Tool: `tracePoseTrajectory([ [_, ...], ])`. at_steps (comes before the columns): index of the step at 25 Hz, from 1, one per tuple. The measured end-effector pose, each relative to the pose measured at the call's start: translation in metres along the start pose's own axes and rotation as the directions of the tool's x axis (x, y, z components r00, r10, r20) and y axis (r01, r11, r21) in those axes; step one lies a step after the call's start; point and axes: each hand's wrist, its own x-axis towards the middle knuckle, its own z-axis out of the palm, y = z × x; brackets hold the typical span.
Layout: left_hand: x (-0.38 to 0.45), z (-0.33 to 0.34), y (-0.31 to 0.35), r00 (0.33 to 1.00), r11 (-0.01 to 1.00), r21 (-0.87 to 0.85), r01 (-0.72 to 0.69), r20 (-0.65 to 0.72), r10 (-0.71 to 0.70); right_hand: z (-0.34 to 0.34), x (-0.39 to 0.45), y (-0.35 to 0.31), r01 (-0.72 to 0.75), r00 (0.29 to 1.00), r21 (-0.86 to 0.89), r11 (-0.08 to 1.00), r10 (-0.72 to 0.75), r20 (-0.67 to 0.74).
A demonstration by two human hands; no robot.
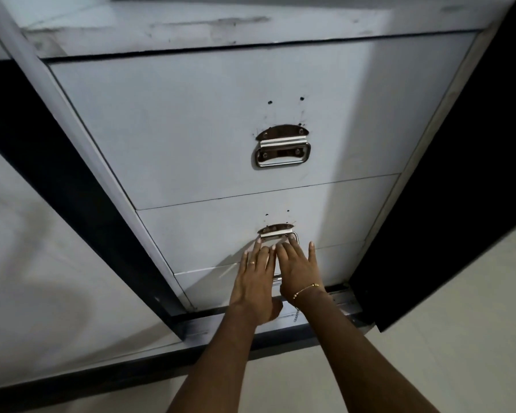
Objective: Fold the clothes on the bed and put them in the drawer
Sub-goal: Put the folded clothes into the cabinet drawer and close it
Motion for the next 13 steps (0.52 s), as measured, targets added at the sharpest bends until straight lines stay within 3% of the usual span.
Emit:
tracePoseTrajectory([
  [4,-0.009,-0.006,0.011,1.000,0.976,-0.216,-0.011,-0.009,0.010,-0.009,-0.007,0.000,-0.038,0.999,0.053,0.998,0.038,0.015],
  [13,-0.026,-0.014,0.018,1.000,0.984,-0.175,0.001,-0.002,-0.002,-0.027,-0.023,-0.006,-0.094,0.995,0.087,0.992,0.090,0.053],
])
